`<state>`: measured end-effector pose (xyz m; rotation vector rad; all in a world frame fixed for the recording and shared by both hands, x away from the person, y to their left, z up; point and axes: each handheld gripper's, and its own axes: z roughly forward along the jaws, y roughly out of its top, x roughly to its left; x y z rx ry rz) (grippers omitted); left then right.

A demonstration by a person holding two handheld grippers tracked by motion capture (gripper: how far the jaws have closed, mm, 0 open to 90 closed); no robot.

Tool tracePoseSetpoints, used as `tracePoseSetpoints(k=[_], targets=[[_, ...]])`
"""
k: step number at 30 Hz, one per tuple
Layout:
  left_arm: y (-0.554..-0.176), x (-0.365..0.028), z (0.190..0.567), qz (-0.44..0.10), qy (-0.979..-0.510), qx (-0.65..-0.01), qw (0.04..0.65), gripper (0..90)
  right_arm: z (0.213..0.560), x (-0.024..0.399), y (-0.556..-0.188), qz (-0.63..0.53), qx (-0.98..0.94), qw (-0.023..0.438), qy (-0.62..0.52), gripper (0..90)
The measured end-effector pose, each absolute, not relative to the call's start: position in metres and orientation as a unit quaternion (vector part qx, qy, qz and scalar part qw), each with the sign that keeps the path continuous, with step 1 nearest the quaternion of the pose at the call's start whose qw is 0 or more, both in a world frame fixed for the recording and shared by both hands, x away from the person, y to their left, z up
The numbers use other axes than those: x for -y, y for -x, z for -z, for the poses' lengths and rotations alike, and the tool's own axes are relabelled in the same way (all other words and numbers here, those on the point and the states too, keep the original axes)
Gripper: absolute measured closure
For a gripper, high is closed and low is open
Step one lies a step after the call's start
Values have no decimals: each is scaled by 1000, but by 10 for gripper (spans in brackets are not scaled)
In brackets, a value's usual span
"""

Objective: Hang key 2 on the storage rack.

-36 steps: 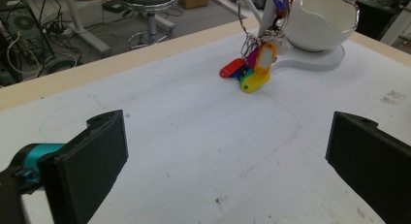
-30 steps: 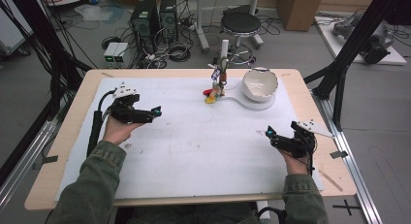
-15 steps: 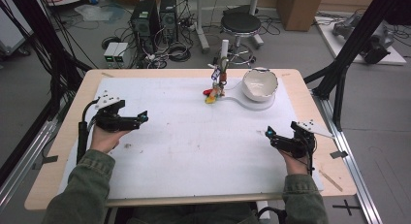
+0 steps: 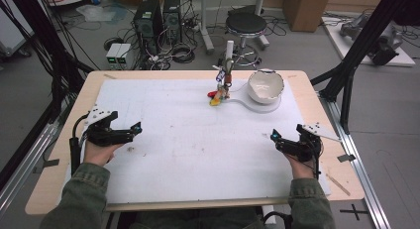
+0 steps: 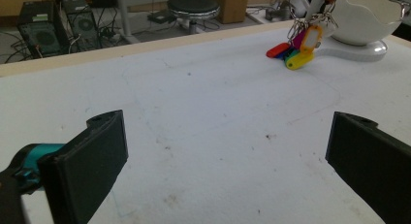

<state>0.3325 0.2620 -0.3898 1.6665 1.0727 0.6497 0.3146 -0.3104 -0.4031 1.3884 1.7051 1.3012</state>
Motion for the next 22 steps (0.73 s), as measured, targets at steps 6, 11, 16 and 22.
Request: tracePoseSetpoints(k=[6,11,16,22], targets=[[-320,-268,396,-271,-687,-443,507,17,403,311,-314,-490,-637,287,-521,17],[-311,-278,401,-264,-677,-448,521,17,404,310,-315,-488,-641,291,-517,17],[-305,-282,407,-252,-684,-447,519,17,404,310,-314,-490,-639,290,-518,17],[-305,-283,406,-262,-679,-452,517,16,405,308,-315,-486,-643,291,-515,17]])
